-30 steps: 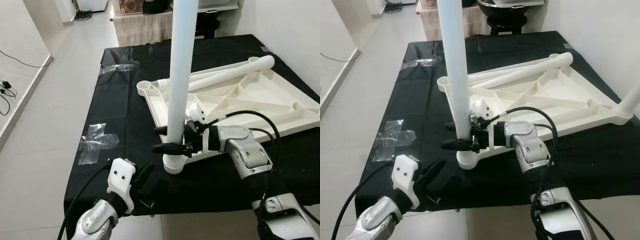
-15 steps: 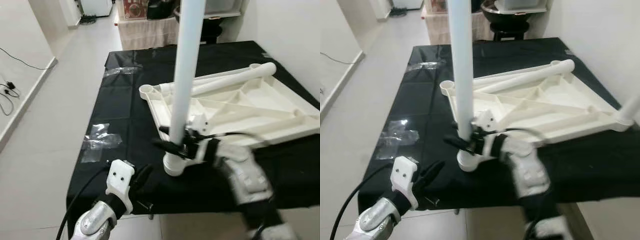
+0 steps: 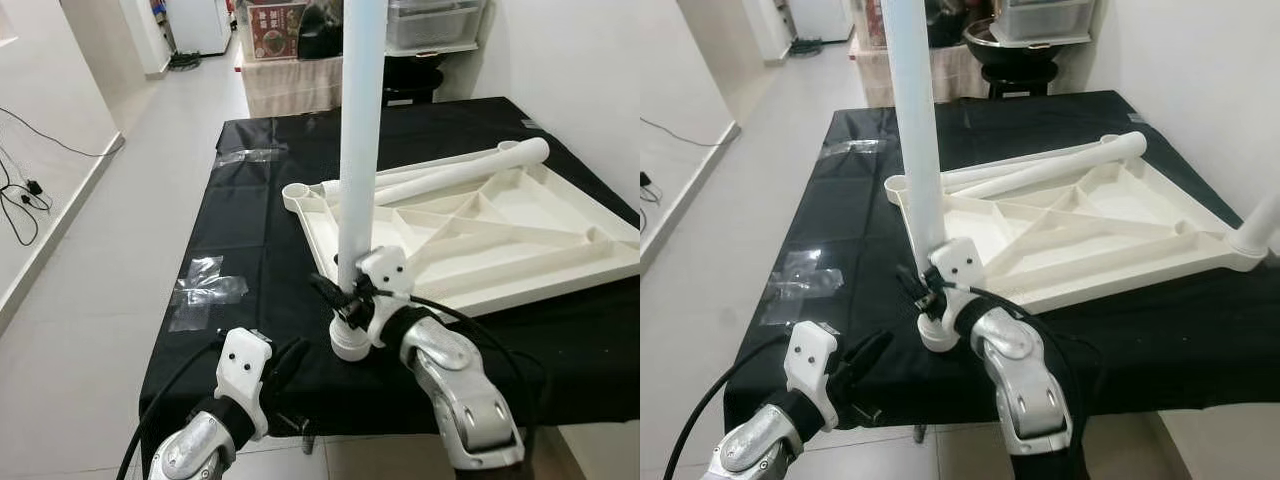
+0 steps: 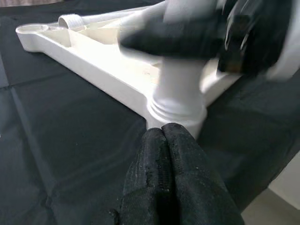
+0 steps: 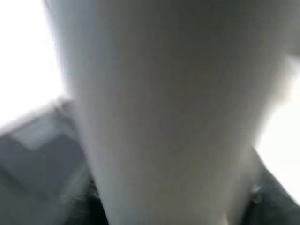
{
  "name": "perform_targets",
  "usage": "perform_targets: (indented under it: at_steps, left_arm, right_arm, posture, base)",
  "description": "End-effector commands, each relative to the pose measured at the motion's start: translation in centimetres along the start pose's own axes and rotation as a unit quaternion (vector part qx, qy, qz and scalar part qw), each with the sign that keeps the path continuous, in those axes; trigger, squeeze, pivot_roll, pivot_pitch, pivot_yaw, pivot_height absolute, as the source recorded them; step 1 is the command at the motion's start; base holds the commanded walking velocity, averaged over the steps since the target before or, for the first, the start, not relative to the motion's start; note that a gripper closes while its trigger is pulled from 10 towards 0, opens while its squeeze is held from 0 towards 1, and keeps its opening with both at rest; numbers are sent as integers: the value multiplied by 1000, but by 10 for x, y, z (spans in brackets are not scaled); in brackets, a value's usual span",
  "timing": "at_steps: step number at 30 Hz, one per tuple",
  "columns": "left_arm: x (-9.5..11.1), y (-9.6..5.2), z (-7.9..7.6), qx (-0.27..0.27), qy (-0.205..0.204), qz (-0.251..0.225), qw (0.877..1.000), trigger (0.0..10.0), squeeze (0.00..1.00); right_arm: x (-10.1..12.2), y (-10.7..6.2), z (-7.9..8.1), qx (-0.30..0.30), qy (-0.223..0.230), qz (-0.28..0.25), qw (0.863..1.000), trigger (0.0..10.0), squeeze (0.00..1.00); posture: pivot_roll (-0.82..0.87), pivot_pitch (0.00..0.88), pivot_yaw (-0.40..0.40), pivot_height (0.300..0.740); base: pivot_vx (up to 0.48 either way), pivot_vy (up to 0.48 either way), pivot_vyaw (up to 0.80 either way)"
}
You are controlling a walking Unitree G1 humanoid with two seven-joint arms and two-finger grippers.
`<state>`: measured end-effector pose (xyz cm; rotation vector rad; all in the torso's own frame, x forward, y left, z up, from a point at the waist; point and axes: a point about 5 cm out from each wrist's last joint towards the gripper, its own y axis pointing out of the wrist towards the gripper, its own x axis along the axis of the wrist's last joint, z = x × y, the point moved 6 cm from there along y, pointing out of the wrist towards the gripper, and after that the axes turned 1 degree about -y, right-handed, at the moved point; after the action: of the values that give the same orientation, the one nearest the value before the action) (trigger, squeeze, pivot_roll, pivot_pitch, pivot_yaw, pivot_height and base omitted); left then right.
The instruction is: Building children table
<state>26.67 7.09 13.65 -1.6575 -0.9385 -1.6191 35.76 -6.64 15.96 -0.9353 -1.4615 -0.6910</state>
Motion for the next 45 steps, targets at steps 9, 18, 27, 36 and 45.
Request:
perform_targets:
  at_steps: [9, 18, 27, 36, 45]
  left_arm:
    - [0, -6, 2, 10, 26, 9, 1000, 10000, 0]
    - [3, -6, 2, 23, 38, 6, 999, 10000, 0]
    - [2, -7, 3, 32, 31, 4, 999, 10000, 0]
    - [2, -8, 0, 31, 29, 5, 999, 10000, 0]
    - [2, -10, 7, 34, 15, 5, 999, 10000, 0]
  right_arm:
    - [31, 9, 2, 159, -19, -53, 986, 10000, 537]
    - [27, -3, 7, 334, -82, -20, 939, 10000, 0]
    - [25, 10, -11, 348, -46, -5, 936, 0, 0]
    - [12, -2, -26, 341, -24, -3, 940, 0, 0]
    - [-43, -10, -42, -8, 18, 54, 998, 0, 0]
  posture:
    - [75, 135, 14, 740]
    - [87, 139, 3, 740]
    - [88, 141, 1, 740]
    - [57, 151, 2, 740]
    - [29, 182, 28, 740]
  base:
    - [0, 0, 0]
    - [0, 0, 0]
    - [0, 0, 0]
    - [0, 0, 0]
    - [0, 0, 0]
